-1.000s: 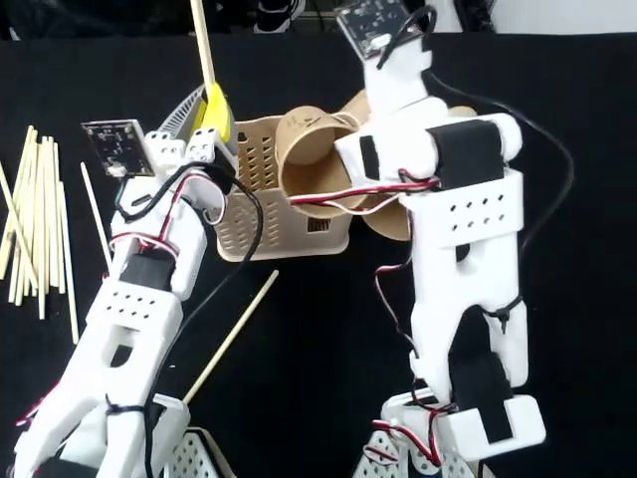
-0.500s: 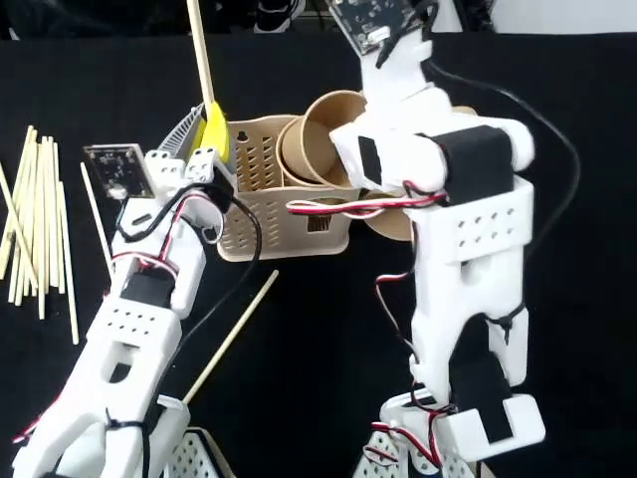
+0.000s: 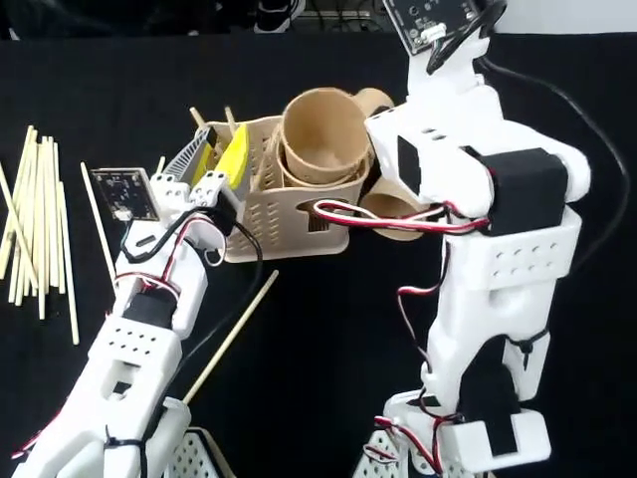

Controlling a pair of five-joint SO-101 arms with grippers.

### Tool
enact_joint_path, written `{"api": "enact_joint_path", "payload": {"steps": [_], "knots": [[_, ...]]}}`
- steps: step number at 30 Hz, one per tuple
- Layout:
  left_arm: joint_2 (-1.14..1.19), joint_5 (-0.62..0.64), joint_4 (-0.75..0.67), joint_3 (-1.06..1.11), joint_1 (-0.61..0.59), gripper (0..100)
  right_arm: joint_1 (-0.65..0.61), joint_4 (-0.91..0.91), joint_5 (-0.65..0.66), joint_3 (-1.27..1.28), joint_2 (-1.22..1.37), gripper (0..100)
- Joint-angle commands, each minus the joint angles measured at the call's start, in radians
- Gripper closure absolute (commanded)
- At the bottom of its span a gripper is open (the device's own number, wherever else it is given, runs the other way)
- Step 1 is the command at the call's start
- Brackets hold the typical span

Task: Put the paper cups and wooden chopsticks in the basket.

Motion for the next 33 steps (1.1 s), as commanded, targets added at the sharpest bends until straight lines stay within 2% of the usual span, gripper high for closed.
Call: {"api": "enact_joint_path", "payload": {"steps": [1,3,6,9,12,16,21,24,28,30,33], "knots": [[-0.040,0.006,-0.015,-0.012,-0.005,82,0.015,0.023,0.011,-0.002,0.015,68.4],[-0.066,0.006,-0.006,-0.018,-0.018,83,0.015,0.023,0.011,-0.004,0.021,68.4],[-0.137,0.009,0.107,-0.058,-0.036,83,0.035,0.023,0.012,-0.004,0.021,68.4],[-0.256,0.074,0.282,-0.131,-0.082,83,0.101,0.023,0.034,-0.008,0.022,68.4],[-0.407,0.112,0.514,-0.237,-0.130,82,0.187,0.025,0.094,0.012,0.024,68.4],[-0.589,0.106,0.819,-0.378,-0.171,82,0.302,0.025,0.249,0.125,0.024,68.5],[-0.638,0.106,1.010,-0.464,-0.321,82,0.388,0.003,0.597,0.380,0.019,68.5],[-0.574,0.072,1.066,-0.429,-0.460,80,0.459,-0.092,0.776,0.545,0.005,68.5],[-0.400,-0.069,1.062,-0.331,-0.573,78,0.549,-0.296,0.962,0.791,-0.019,68.5],[-0.293,-0.147,1.022,-0.288,-0.621,78,0.574,-0.399,1.011,0.909,-0.031,68.5],[-0.112,-0.247,0.885,-0.242,-0.688,78,0.594,-0.612,1.023,1.061,-0.030,68.5]]}}
